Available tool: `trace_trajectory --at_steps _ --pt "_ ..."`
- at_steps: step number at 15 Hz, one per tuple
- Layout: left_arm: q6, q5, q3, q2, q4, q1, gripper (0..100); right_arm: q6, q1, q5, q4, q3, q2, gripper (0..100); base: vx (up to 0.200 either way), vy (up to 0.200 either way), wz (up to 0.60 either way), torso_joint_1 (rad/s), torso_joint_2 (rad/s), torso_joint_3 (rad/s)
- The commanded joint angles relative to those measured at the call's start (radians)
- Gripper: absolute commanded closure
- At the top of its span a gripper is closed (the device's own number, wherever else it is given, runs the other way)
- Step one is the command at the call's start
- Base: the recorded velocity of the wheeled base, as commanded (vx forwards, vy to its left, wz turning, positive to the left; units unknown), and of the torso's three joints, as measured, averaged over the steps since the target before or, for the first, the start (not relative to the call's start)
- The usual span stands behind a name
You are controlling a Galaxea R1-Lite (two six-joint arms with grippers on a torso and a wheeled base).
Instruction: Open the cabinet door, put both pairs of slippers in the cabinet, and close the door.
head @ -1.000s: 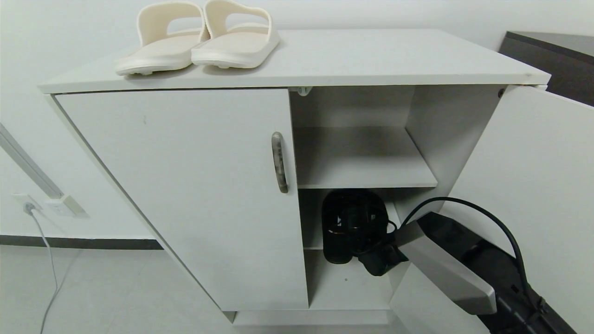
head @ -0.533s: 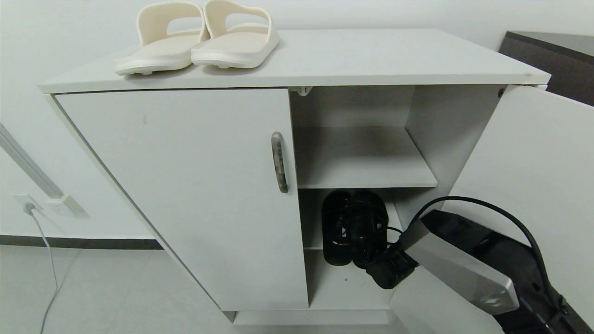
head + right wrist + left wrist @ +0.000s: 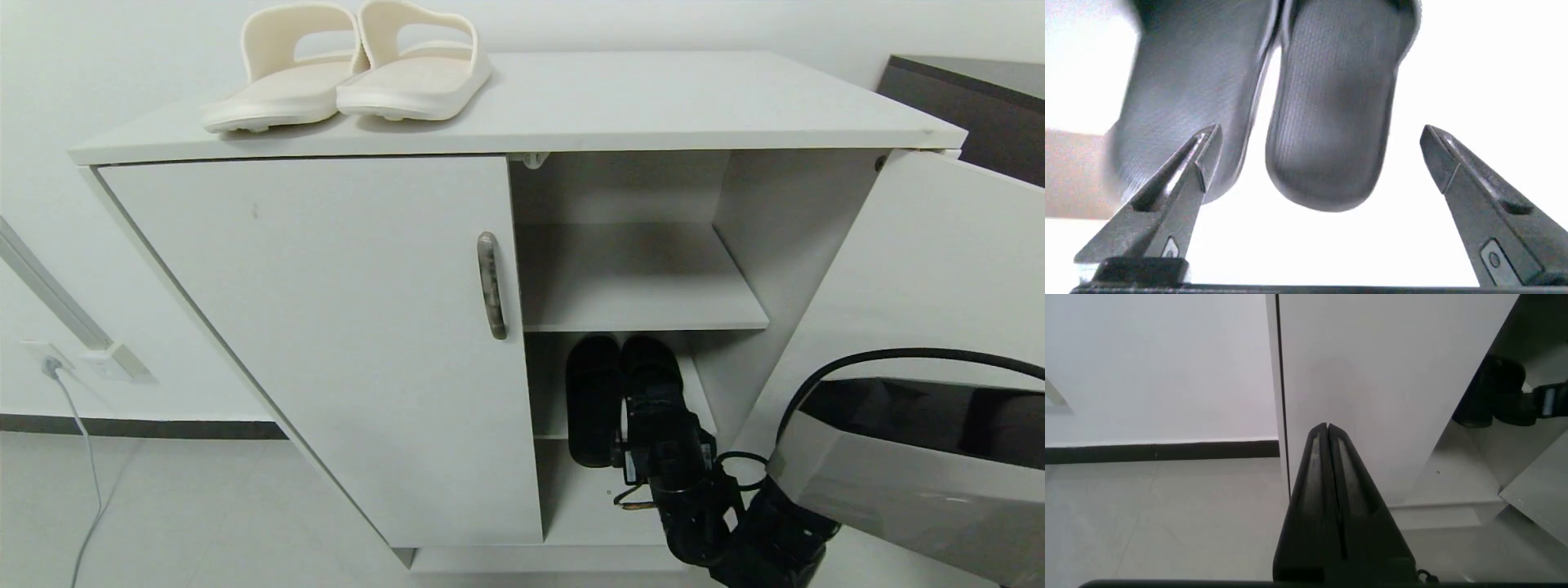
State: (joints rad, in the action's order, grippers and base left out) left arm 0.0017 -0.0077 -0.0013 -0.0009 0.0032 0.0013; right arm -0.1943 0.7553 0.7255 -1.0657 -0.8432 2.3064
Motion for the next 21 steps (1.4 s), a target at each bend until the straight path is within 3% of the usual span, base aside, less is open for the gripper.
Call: trace_trajectory --at_steps 1,5,12,21 --pt "0.0 0.0 0.0 0.001 0.0 0.0 100 -0.016 0.027 0.0 -0.011 0.079 -0.107 0 0.0 0.0 0.0 0.0 0.0 0.0" --pt "0.001 0.0 0.0 0.001 0.0 0.0 100 -0.016 0.03 -0.003 -0.011 0.09 -0.104 0 0.0 0.0 0.0 0.0 0.0 0.0" --pt "-0.002 0.0 0.0 0.001 0.0 0.0 100 -0.016 0.042 -0.003 -0.014 0.101 -0.105 0 -0.2 0.0 0.0 0.001 0.0 0.002" --pt "0.001 -0.002 0.0 0.001 0.0 0.0 100 -0.016 0.042 -0.001 -0.036 0.119 -0.113 0 0.0 0.0 0.0 0.0 0.0 0.0"
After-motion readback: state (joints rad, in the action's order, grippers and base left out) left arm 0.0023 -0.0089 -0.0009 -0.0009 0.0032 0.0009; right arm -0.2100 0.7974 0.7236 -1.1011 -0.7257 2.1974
